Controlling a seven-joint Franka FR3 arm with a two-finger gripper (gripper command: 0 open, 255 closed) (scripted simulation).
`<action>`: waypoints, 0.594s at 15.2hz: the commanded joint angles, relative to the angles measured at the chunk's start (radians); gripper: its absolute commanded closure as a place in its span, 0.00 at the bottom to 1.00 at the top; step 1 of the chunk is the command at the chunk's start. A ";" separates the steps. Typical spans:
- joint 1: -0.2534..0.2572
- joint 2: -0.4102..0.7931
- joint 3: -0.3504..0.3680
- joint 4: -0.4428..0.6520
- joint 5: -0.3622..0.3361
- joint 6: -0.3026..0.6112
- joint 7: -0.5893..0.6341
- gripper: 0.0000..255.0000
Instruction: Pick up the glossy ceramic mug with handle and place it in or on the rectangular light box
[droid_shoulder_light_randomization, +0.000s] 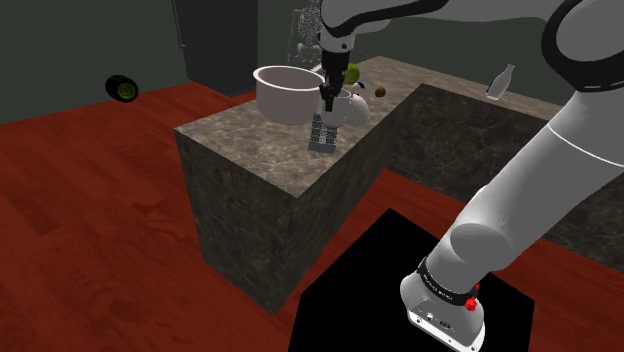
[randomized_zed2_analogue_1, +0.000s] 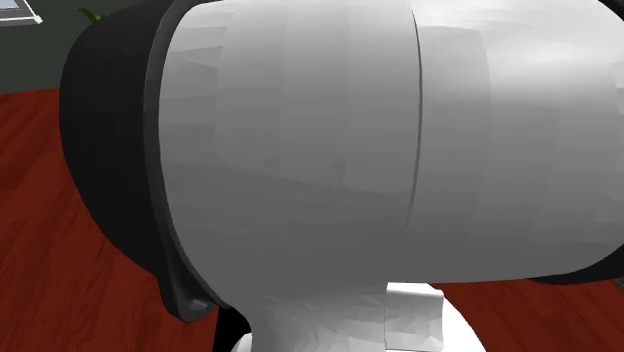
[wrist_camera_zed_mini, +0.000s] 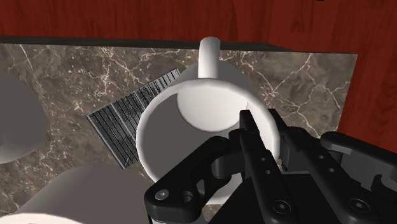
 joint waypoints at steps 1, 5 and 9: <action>-0.007 0.024 -0.008 0.042 0.001 -0.017 -0.017 1.00; -0.038 0.146 -0.044 0.199 0.010 -0.046 -0.089 1.00; -0.075 0.281 -0.072 0.385 0.029 -0.093 -0.160 1.00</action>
